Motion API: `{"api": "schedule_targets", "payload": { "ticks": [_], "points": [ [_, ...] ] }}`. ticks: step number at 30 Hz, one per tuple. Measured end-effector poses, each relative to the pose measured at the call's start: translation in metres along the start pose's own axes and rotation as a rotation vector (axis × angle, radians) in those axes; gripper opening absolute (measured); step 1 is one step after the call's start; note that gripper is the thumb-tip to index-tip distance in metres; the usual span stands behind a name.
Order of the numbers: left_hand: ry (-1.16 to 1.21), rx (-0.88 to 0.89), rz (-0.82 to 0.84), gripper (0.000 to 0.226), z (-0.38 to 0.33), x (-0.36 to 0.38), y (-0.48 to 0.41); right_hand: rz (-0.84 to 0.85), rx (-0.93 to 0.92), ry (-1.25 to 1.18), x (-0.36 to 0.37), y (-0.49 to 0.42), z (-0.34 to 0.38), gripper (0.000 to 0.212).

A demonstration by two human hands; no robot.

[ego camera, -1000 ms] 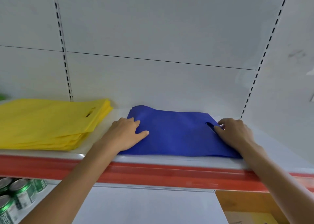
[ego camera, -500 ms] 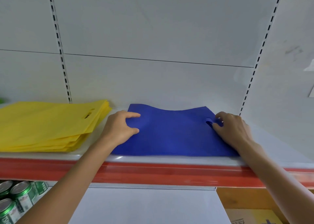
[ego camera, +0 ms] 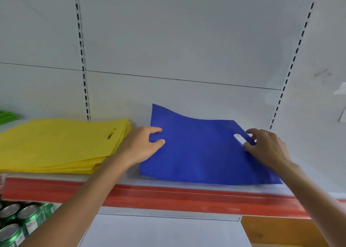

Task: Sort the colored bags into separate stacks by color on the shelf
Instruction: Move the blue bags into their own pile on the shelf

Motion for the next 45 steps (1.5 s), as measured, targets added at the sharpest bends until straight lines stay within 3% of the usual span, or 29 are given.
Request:
{"api": "schedule_targets", "payload": {
  "ticks": [4, 9, 19, 35, 45],
  "points": [
    [-0.048, 0.063, 0.053, 0.050, 0.004, -0.037, 0.004, -0.015, 0.010, 0.026, -0.031, 0.006, 0.026, 0.024],
    [-0.103, 0.059, 0.010, 0.046, 0.041, -0.113, 0.015, -0.099, -0.035, 0.025, -0.070, 0.029, 0.107, 0.027],
    [-0.225, 0.008, 0.031, 0.048, 0.185, -0.314, 0.061, -0.097, -0.106, -0.030, -0.084, 0.097, 0.340, 0.031],
    [-0.178, -0.120, -0.061, 0.050, 0.369, -0.462, 0.087, -0.020, -0.197, -0.014, -0.064, 0.118, 0.574, 0.031],
    [-0.259, -0.121, -0.015, 0.052, 0.524, -0.630, 0.113, -0.048, -0.205, -0.096, -0.053, 0.182, 0.797, 0.038]
  ]
}}
Point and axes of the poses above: each hand's wrist, its own y-axis away from the middle knuckle, its own x-axis out of the palm, z = x × y, the point moved 1 cm from there along -y, towards the middle knuckle, and after that the axes turned 9 degrees about y, right-handed, at the moved point
